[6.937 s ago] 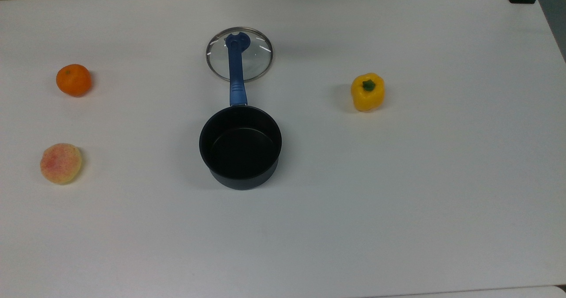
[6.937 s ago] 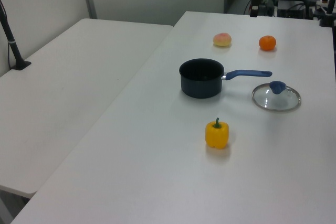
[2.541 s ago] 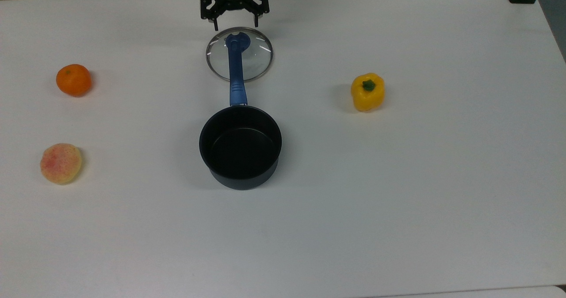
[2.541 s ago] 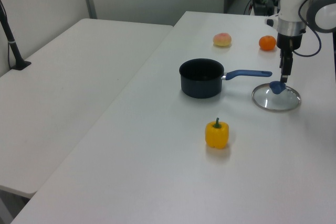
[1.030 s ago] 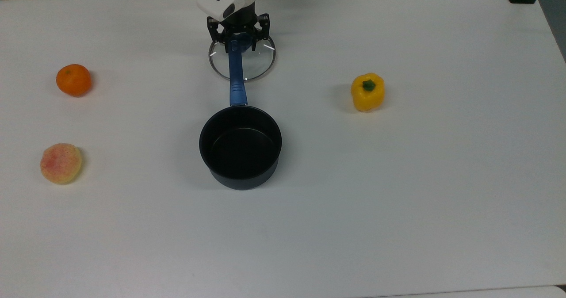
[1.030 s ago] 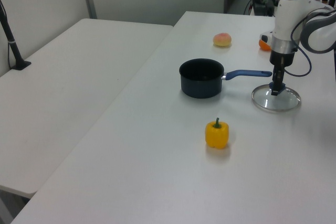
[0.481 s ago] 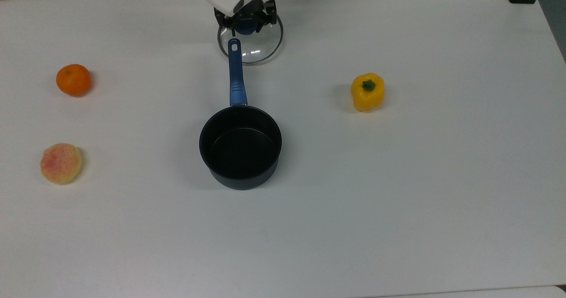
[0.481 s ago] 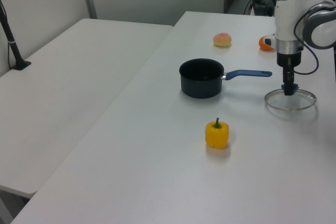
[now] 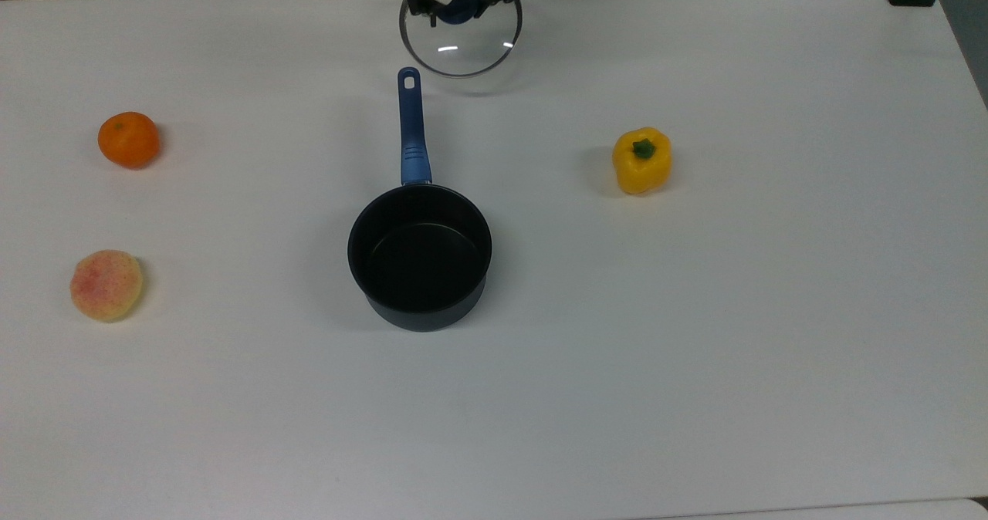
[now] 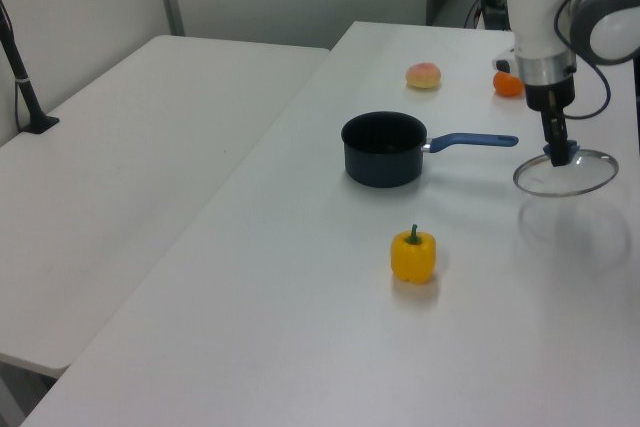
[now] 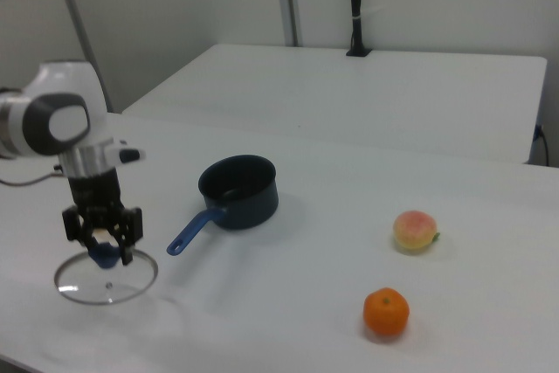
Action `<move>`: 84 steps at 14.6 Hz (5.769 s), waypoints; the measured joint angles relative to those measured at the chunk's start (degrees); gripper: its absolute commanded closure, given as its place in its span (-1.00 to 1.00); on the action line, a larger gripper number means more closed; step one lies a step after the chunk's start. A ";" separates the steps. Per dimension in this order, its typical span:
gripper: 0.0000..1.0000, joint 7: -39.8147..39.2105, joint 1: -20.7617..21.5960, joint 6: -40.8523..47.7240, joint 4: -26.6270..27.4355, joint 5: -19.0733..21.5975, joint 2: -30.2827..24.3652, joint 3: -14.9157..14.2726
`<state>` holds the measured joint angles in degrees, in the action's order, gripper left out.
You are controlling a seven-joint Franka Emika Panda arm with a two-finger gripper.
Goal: Close lid
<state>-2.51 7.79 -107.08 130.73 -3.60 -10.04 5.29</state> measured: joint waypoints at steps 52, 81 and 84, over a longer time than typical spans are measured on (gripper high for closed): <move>0.93 -0.65 0.51 -12.47 -50.01 -10.19 40.41 -5.65; -1.00 11.95 -1.48 14.85 -44.24 3.61 11.79 -6.31; -1.00 11.95 -3.20 15.35 -42.31 5.94 9.45 -5.00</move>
<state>9.44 4.59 -91.73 88.42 2.34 -0.59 0.28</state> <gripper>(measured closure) 0.000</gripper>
